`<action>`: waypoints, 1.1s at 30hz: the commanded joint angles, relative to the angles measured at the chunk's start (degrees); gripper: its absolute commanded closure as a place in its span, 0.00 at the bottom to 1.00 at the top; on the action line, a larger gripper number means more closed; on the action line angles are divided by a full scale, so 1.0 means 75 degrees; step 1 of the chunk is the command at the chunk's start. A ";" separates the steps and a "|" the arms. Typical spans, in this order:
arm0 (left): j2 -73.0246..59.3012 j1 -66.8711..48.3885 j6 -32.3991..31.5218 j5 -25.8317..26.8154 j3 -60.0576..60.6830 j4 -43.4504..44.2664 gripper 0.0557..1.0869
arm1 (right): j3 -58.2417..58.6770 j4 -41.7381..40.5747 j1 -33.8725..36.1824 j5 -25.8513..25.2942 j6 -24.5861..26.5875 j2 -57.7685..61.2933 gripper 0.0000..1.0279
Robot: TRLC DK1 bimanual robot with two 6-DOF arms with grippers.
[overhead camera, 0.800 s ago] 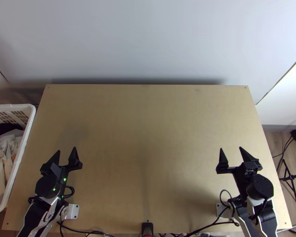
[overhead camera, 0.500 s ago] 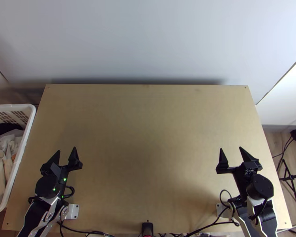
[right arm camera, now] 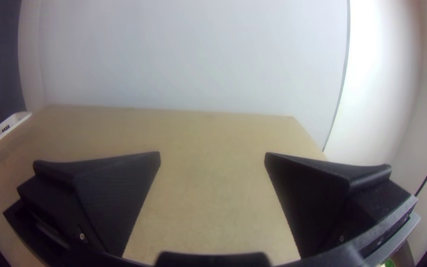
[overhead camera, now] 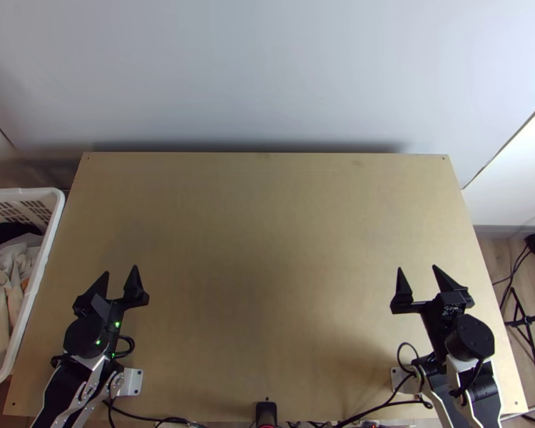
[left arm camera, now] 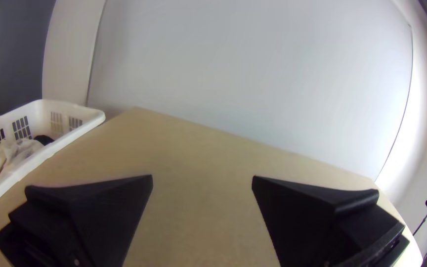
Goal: Fold the t-shirt
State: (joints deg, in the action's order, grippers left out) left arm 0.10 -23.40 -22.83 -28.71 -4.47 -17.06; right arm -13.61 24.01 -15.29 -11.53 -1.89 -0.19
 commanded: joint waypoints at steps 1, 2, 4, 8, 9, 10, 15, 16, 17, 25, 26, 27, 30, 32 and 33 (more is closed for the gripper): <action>-0.0001 -0.0290 -0.0354 0.0312 -0.0013 -0.0104 0.05 | -0.0002 -0.0002 -0.0024 0.0002 -0.0006 0.0001 0.04; -0.0001 -0.0408 -0.0401 0.0324 -0.0025 -0.0163 0.05 | -0.0002 -0.0002 -0.0047 0.0002 -0.0006 0.0001 0.04; -0.0001 -0.0572 -0.0413 0.0324 -0.0025 -0.0175 0.05 | -0.0014 0.0127 -0.0059 0.0002 -0.0006 0.0001 0.04; -0.0001 -0.0888 -0.0507 0.0383 -0.0025 -0.0222 0.05 | -0.0096 0.0560 -0.0118 0.0002 -0.0006 -0.0010 0.04; 0.0010 -0.1017 -0.0612 0.0383 -0.0025 -0.0222 0.05 | -0.0108 0.0596 -0.0118 -0.0010 0.0018 -0.0010 0.04; 0.0010 -0.1169 -0.0812 0.0383 -0.0037 -0.0280 0.05 | -0.0131 0.0584 -0.0083 -0.0021 0.0158 -0.0010 0.04; 0.0010 -0.1169 -0.0519 0.0336 -0.0224 0.0036 0.05 | -0.0389 0.0279 0.0468 -0.0033 0.0276 0.0013 0.04; 0.0010 -0.1111 -0.0167 0.0336 -0.0248 0.0212 0.05 | -0.0401 0.0139 0.0539 -0.0045 0.0287 0.0048 0.04; 0.0010 -0.1099 0.0208 0.0336 -0.0260 0.0446 0.05 | -0.0436 0.0080 0.0597 -0.0056 0.0299 0.0095 0.04; 0.0010 -0.1029 0.1849 0.0347 -0.0869 0.1431 0.05 | -0.2756 0.0068 0.0656 -0.0549 -0.0275 0.3259 0.04; -0.0001 -0.1005 0.2071 0.0347 -0.1033 0.1431 0.05 | -0.3260 0.0408 0.0656 -0.0560 -0.0533 0.3857 0.04; -0.0001 -0.0958 0.2341 0.0347 -0.1162 0.1489 0.05 | -0.3705 0.0642 0.0656 -0.0560 -0.0756 0.4337 0.04; -0.0025 -0.0478 0.3185 0.0347 -0.1549 0.1771 0.05 | -0.4514 0.0795 0.0574 -0.0572 -0.0896 0.5040 0.04; -0.0083 -0.0033 0.3560 0.0347 -0.1677 0.2028 0.05 | -0.4737 0.0596 0.0386 -0.0572 -0.0955 0.5076 0.04; -0.0177 0.0167 0.3630 0.0347 -0.1760 0.2087 0.05 | -0.4842 0.0549 0.0316 -0.0572 -0.1037 0.5076 0.04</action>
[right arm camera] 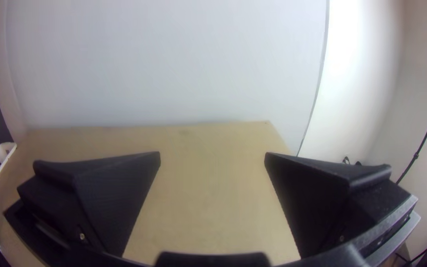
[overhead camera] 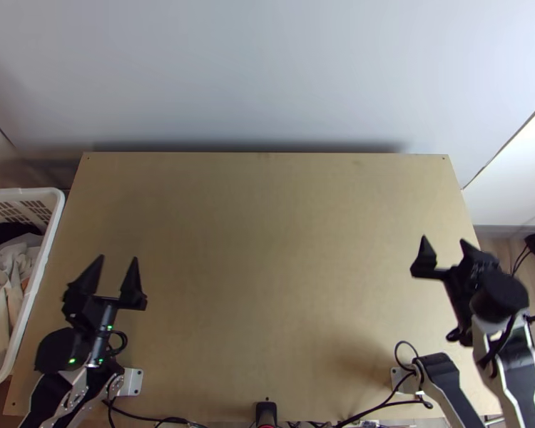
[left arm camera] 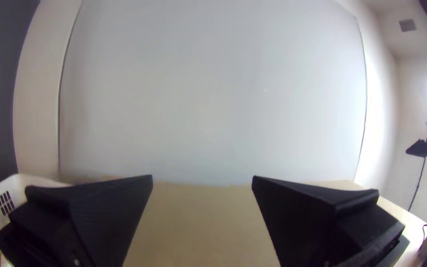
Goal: Fold the t-shirt
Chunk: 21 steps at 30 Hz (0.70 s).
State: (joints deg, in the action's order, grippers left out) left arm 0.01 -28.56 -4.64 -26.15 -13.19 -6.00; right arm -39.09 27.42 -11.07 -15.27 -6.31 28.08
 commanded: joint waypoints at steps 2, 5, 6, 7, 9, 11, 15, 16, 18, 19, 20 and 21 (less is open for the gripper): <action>-0.0576 0.1194 0.1205 0.0006 -0.0796 0.0554 0.05 | -0.1667 0.0059 -0.0364 -0.0085 -0.0530 0.1354 0.04; -0.1501 0.1593 0.0654 0.0018 -0.1253 0.0214 0.05 | -0.1960 0.0235 -0.0399 -0.0085 -0.0530 0.1600 0.04; -0.1830 0.1733 0.0373 0.0018 -0.1464 0.0097 0.05 | -0.2065 0.0340 -0.0399 -0.0085 -0.0530 0.1706 0.04; -0.2134 0.1850 0.0162 0.0018 -0.1675 0.0027 0.05 | -0.2171 0.0446 -0.0399 -0.0097 -0.0565 0.1800 0.04; -0.2755 0.2120 -0.0142 0.0018 -0.2167 -0.0056 0.05 | -0.2358 0.0926 -0.0387 -0.0285 -0.0683 0.1999 0.04; -0.3400 0.2448 -0.0107 0.0030 -0.2765 -0.0102 0.05 | -0.2651 0.1664 -0.0293 -0.0496 -0.0976 0.2468 0.04; -0.4841 0.3714 -0.0096 0.0276 -0.4124 -0.0653 0.05 | -0.2921 0.2227 -0.0141 -0.0578 -0.0882 0.2843 0.04; -0.5181 0.4089 -0.0142 0.0651 -0.4452 -0.0876 0.05 | -0.2944 0.2227 -0.0141 -0.0578 -0.0917 0.2796 0.04; -0.5802 0.4956 -0.0365 0.1483 -0.5062 -0.1321 0.05 | -0.2968 0.2239 -0.0176 -0.0566 -0.1105 0.2702 0.04; -0.6048 0.5495 -0.0611 0.1881 -0.5296 -0.1485 0.05 | -0.2944 0.2227 -0.0200 -0.0566 -0.1222 0.2643 0.04; -0.6330 0.6011 -0.0928 0.2163 -0.5460 -0.1602 0.05 | -0.2921 0.2227 -0.0223 -0.0566 -0.1280 0.2632 0.04; -0.6623 0.6468 -0.1232 0.2467 -0.5647 -0.1790 0.05 | -0.2897 0.2239 -0.0223 -0.0566 -0.1292 0.2632 0.04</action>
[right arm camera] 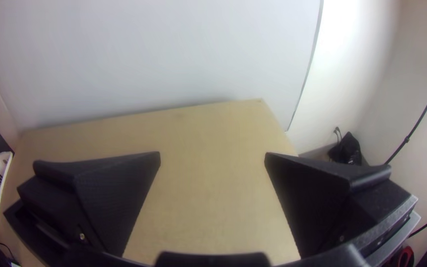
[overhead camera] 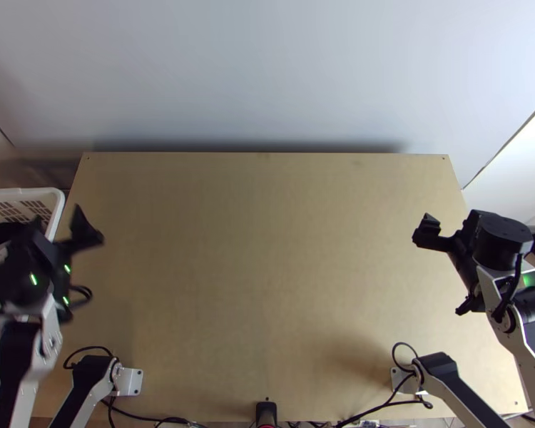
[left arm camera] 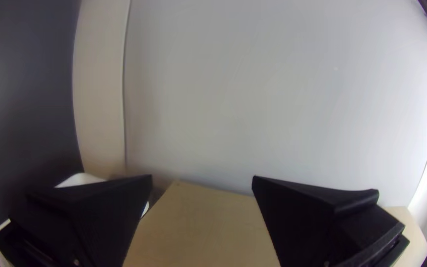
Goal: Fold the t-shirt
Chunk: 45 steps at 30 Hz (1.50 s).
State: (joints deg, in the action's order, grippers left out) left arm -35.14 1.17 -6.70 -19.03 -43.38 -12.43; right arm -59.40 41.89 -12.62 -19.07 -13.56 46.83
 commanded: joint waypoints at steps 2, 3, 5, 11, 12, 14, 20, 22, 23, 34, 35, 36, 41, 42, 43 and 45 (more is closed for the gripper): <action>-0.2487 0.3407 -0.1263 0.2513 -0.1892 -0.1015 0.05 | -0.0178 0.0321 0.0019 -0.0059 -0.0371 0.0131 0.04; -0.2651 0.3864 -0.1556 0.2935 -0.1963 -0.0992 0.05 | -0.0166 0.0321 0.0042 -0.0059 -0.0371 0.0131 0.04; -0.2909 0.4215 -0.2435 0.3017 -0.2197 -0.1296 0.05 | -0.0178 0.0321 0.0066 -0.0059 -0.0371 0.0131 0.04; -0.2991 0.4121 -0.2927 0.2982 -0.2525 -0.1742 0.05 | -0.0307 0.0333 0.0078 -0.0059 -0.0371 0.0202 0.04; -0.3108 0.4203 -0.2951 0.2970 -0.2490 -0.1660 0.05 | -0.0354 0.0345 0.0078 -0.0059 -0.0371 0.0213 0.04; -0.3390 0.4450 -0.2939 0.2830 -0.2420 -0.1566 0.05 | -0.0436 0.0427 0.0078 -0.0059 -0.0371 0.0260 0.04; -0.4339 0.5785 -0.1661 0.2830 -0.2291 -0.0933 0.05 | -0.0612 0.0790 0.0089 -0.0059 -0.0371 0.0284 0.04; -0.4667 0.6219 -0.1286 0.2830 -0.2232 -0.0605 0.05 | -0.0623 0.0919 0.0089 -0.0059 -0.0371 0.0284 0.04; -0.4831 0.6383 -0.0982 0.2830 -0.2232 -0.0499 0.05 | -0.0623 0.1001 0.0089 -0.0059 -0.0371 0.0284 0.04; -0.6577 0.7414 0.0319 0.2830 -0.1881 -0.0265 0.05 | -0.0495 0.1223 0.0078 0.0000 -0.0407 0.0248 0.04; -0.6765 0.7473 0.0342 0.2830 -0.1881 -0.0253 0.05 | -0.0483 0.1247 0.0089 0.0000 -0.0418 0.0237 0.04; -0.6929 0.7508 0.0366 0.2842 -0.1881 -0.0289 0.05 | -0.0471 0.1259 0.0078 0.0000 -0.0418 0.0237 0.04; -0.7515 0.7731 0.0460 0.2818 -0.1892 -0.0347 0.05 | -0.0483 0.1305 0.0101 0.0000 -0.0407 0.0225 0.04; -0.7643 0.7825 0.0530 0.2818 -0.1951 -0.0347 0.05 | -0.0483 0.1317 0.0101 -0.0012 -0.0407 0.0225 0.04; -0.7761 0.7895 0.0635 0.2818 -0.1998 -0.0359 0.05 | -0.0483 0.1329 0.0113 -0.0012 -0.0407 0.0237 0.04; -0.8054 0.8024 0.0753 0.2818 -0.2103 -0.0453 0.05 | -0.0483 0.1329 0.0124 -0.0012 -0.0407 0.0237 0.04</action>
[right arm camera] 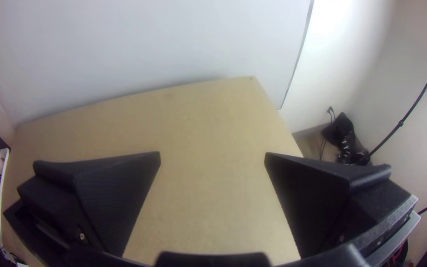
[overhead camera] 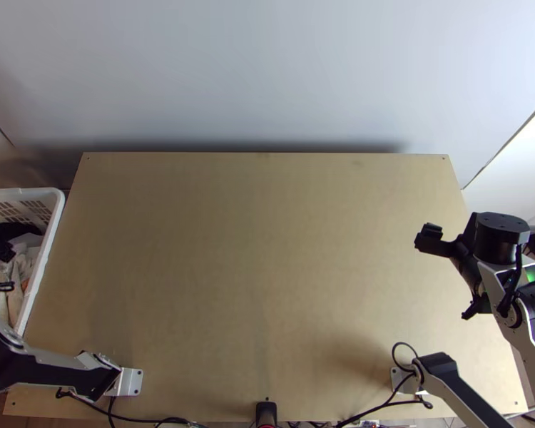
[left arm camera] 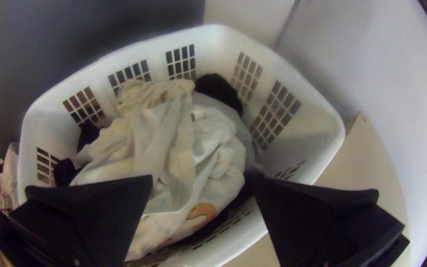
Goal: Fold the t-shirt
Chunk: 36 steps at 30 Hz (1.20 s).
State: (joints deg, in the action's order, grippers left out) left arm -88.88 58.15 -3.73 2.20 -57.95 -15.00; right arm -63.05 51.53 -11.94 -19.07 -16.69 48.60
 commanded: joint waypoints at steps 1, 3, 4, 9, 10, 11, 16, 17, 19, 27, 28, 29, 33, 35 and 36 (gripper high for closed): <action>-0.1016 0.0461 0.0473 -0.0035 -0.0230 -0.0191 0.05 | 0.0004 0.0044 0.0022 -0.0012 0.0010 0.0001 0.04; -0.1298 0.0579 0.0555 -0.0152 -0.0312 -0.0202 0.05 | 0.0004 0.0032 0.0034 0.0000 -0.0002 0.0036 0.04; -0.1391 0.0602 0.0614 -0.0199 -0.0371 -0.0202 0.05 | 0.0016 0.0032 0.0034 0.0000 -0.0002 0.0059 0.04; -0.1579 0.0661 0.0684 -0.0258 -0.0476 -0.0343 0.11 | 0.0027 0.0009 0.0034 -0.0012 -0.0002 0.0130 0.04; -0.1602 0.0661 0.0684 -0.0258 -0.0488 -0.0343 0.11 | 0.0027 0.0009 0.0034 -0.0012 -0.0002 0.0130 0.04; -0.1626 0.0649 0.0673 -0.0258 -0.0488 -0.0343 0.12 | 0.0027 0.0020 0.0034 -0.0012 -0.0002 0.0130 0.04; -0.1837 0.0637 0.0684 -0.0398 -0.0605 -0.0343 0.15 | 0.0027 0.0020 0.0069 -0.0012 -0.0002 0.0130 0.04; -0.1872 0.0637 0.0684 -0.0410 -0.0628 -0.0355 0.17 | 0.0027 0.0020 0.0081 -0.0012 -0.0002 0.0130 0.04; -0.1919 0.0649 0.0708 -0.0410 -0.0687 -0.0343 0.26 | 0.0027 0.0032 0.0093 0.0000 -0.0002 0.0130 0.04; -0.2118 0.0649 0.1177 -0.0398 -0.0769 -0.0074 0.84 | -0.0020 0.0067 0.0140 0.0000 -0.0002 0.0130 0.04; -0.2153 0.0649 0.1259 -0.0398 -0.0792 -0.0074 0.93 | -0.0031 0.0079 0.0140 0.0000 -0.0002 0.0130 0.04; -0.2165 0.0649 0.1341 -0.0398 -0.0816 -0.0085 0.96 | -0.0043 0.0091 0.0151 0.0000 -0.0002 0.0130 0.04; -0.1825 0.0626 0.1352 -0.0398 -0.0839 -0.0214 0.96 | -0.0043 0.0114 0.0151 -0.0012 -0.0002 0.0130 0.04; -0.1344 0.0579 0.1294 -0.0328 -0.0968 -0.0449 0.96 | -0.0055 0.0114 0.0151 0.0000 -0.0002 0.0130 0.04; -0.1216 0.0555 0.1270 -0.0305 -0.1027 -0.0542 0.96 | -0.0055 0.0114 0.0151 0.0000 -0.0002 0.0130 0.04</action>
State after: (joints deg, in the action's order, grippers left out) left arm -103.42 62.94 5.56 -0.89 -63.92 -16.58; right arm -63.26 52.18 -10.85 -19.09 -16.69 49.56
